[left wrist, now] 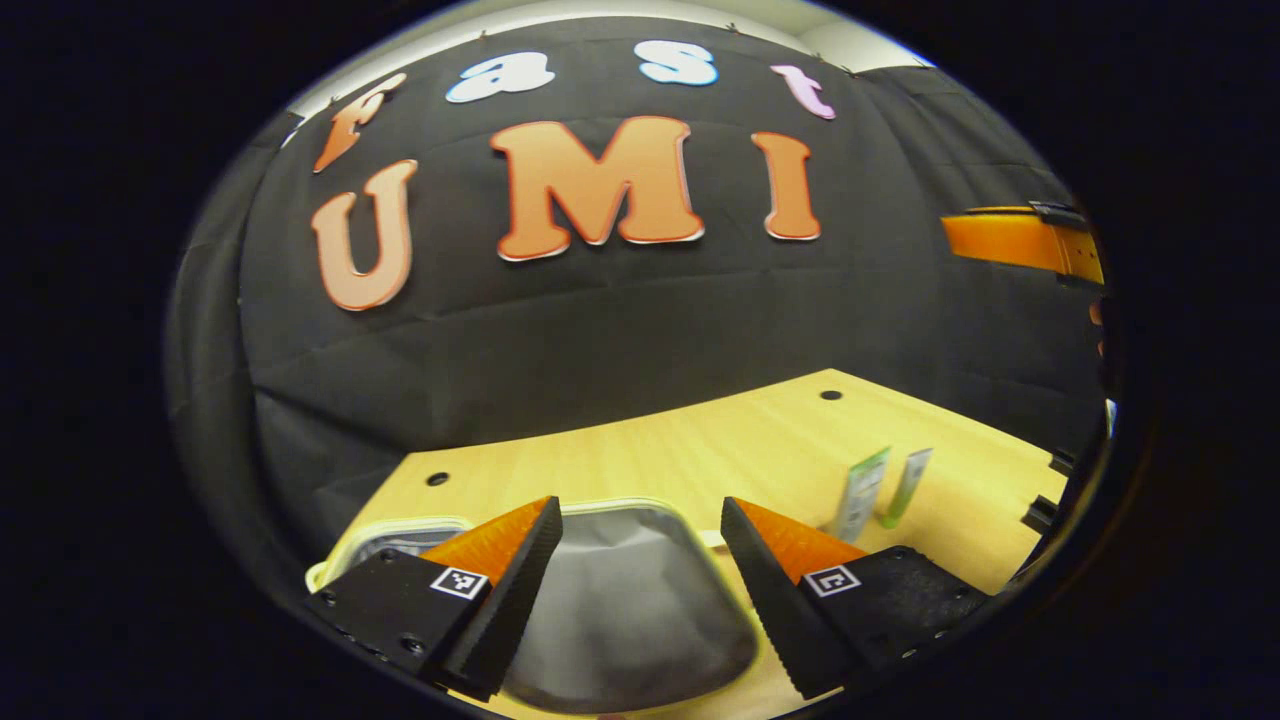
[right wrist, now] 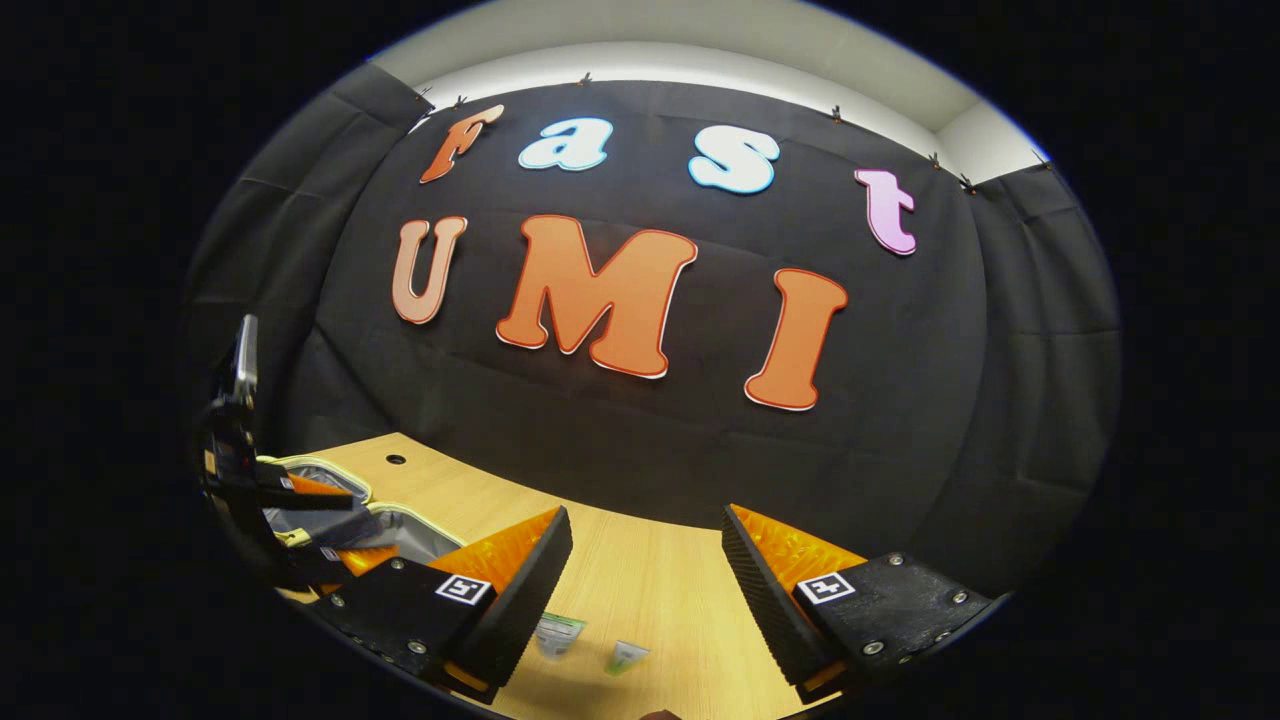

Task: First open the suitcase, pack the skin care products into it, and then close the suitcase.

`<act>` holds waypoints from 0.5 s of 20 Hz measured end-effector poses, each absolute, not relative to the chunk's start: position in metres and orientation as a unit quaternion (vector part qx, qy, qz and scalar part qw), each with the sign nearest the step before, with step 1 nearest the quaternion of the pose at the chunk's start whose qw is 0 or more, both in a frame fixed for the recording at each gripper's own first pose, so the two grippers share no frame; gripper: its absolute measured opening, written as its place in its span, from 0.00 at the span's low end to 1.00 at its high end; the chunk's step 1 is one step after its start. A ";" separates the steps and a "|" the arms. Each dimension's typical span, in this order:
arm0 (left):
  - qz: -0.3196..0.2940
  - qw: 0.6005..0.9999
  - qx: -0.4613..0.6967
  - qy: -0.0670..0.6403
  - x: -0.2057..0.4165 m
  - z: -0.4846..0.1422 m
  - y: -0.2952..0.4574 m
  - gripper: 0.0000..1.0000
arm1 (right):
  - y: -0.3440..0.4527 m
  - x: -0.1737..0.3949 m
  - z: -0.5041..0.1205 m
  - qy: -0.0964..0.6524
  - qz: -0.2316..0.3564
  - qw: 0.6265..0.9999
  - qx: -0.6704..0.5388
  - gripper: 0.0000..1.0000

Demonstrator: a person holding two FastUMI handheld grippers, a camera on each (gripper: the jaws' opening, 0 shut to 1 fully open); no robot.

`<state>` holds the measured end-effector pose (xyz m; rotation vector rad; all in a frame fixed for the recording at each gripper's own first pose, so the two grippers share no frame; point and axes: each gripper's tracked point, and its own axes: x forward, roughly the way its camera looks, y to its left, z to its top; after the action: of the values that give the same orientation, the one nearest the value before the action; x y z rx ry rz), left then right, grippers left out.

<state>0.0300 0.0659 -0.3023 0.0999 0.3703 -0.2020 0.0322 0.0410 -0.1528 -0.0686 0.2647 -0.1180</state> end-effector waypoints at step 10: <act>-0.192 0.951 0.036 0.240 0.037 -0.381 -0.085 0.99 | -0.013 0.013 -0.161 0.143 -0.054 0.987 -0.054 0.95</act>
<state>0.0369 -0.0853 -0.3813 0.0737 0.4878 -0.3910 0.0129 -0.0126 -0.1611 -0.1078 0.2865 -0.1092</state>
